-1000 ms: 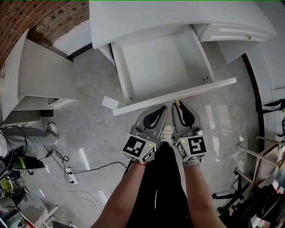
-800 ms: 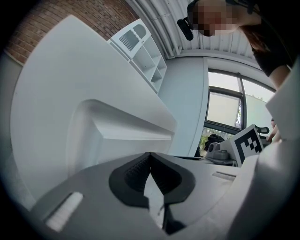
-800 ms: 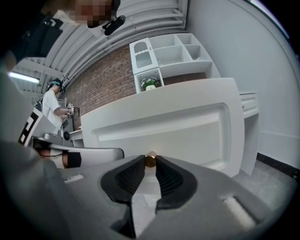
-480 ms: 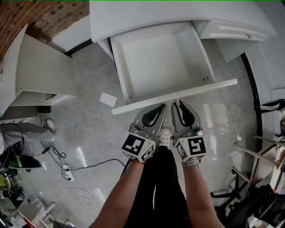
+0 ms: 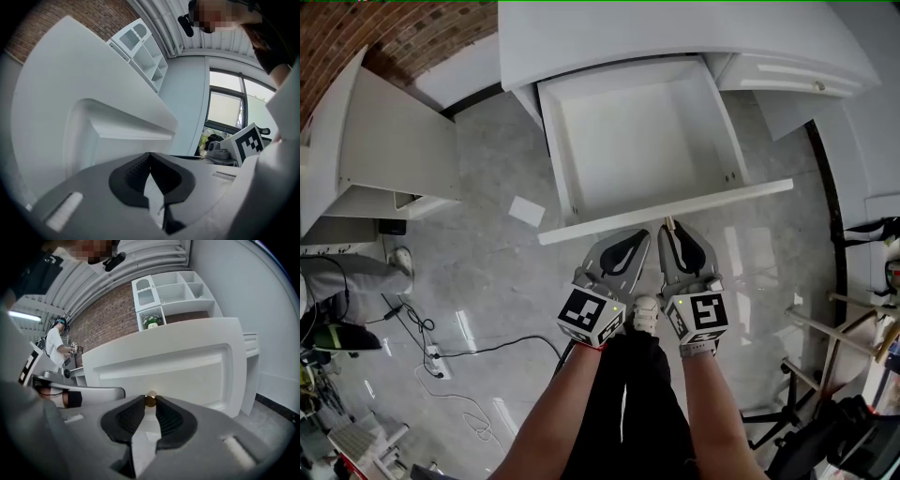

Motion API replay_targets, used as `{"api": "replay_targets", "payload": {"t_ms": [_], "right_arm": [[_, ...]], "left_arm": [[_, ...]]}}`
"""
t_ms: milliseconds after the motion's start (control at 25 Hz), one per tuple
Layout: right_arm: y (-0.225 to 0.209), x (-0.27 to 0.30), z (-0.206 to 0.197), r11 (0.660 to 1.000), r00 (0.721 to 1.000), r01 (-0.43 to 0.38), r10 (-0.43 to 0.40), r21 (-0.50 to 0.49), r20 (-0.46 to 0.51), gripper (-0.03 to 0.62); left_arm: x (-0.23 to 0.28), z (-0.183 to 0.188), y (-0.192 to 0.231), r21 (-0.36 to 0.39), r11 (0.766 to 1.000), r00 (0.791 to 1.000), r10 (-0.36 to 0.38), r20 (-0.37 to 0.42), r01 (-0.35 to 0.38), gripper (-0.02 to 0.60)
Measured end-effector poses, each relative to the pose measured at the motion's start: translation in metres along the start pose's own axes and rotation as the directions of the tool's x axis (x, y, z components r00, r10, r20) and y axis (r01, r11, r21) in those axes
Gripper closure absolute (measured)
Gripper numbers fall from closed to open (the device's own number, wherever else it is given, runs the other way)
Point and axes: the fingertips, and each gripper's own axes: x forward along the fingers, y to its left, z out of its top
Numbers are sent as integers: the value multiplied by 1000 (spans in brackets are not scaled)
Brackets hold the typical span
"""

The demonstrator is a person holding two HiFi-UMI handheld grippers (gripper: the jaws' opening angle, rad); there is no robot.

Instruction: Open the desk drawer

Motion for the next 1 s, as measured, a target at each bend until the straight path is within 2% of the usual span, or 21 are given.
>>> {"api": "replay_targets", "payload": {"t_ms": [400, 560, 1000], "right_arm": [[0, 0, 0, 1000, 1000, -25, 25, -2, -4, 522], [2, 1, 1, 999, 999, -38, 38, -2, -7, 522], [4, -2, 7, 994, 994, -109, 109, -29, -12, 513]], "left_arm": [[-4, -7, 11, -6, 998, 998, 63, -13, -63, 578], [-5, -3, 18, -53, 994, 996, 92, -1, -92, 578], [-1, -7, 19, -65, 993, 995, 101, 2, -101, 578]]}}
